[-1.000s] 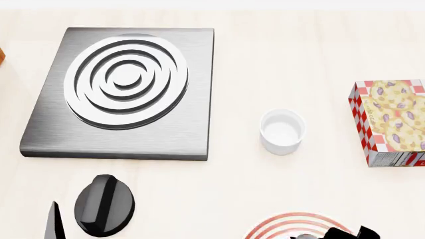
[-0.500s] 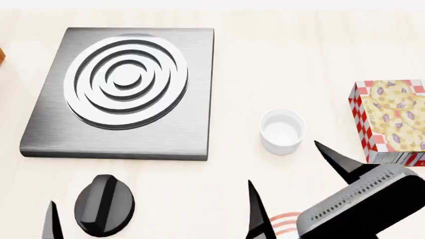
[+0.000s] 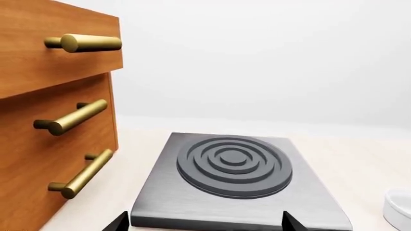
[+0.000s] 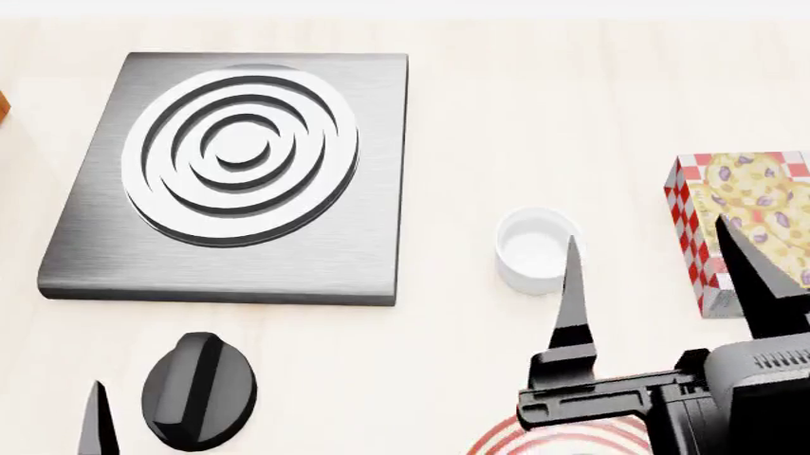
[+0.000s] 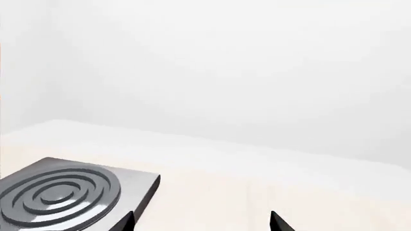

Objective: Pick the akita bowl on the ramekin and place it on the plate.

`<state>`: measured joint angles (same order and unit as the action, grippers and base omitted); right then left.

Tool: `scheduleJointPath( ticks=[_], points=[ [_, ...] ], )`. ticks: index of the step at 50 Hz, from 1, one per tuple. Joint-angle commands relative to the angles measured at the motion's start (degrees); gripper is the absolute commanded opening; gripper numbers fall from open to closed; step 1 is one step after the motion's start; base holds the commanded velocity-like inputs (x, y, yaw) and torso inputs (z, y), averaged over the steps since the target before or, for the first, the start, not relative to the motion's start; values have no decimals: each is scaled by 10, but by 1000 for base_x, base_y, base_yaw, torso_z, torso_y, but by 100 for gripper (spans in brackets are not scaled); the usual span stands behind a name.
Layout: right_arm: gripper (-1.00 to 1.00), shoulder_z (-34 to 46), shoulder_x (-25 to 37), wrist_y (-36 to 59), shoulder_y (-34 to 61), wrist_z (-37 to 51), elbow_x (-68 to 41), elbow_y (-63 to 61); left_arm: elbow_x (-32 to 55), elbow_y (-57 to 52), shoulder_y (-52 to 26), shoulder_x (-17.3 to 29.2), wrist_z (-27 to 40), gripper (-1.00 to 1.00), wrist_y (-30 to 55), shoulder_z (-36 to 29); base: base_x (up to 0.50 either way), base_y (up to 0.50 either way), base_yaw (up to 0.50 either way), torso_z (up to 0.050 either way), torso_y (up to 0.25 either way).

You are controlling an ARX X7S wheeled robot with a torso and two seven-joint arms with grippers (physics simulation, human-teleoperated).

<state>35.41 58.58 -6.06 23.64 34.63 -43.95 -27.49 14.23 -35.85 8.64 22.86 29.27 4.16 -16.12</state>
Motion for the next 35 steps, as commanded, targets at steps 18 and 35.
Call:
scheduleJointPath(
  ticks=[18,35],
  points=[
    [100,-64,-30,-173,-86,54,87,40,9,8,-4,3,-10,100,-12,-8,0,0,0,43,0],
    [100,-81,0,-164,-88,71,76,-16,8,2,0,6,-9,100,-26,-7,0,0,0,50,0]
  ],
)
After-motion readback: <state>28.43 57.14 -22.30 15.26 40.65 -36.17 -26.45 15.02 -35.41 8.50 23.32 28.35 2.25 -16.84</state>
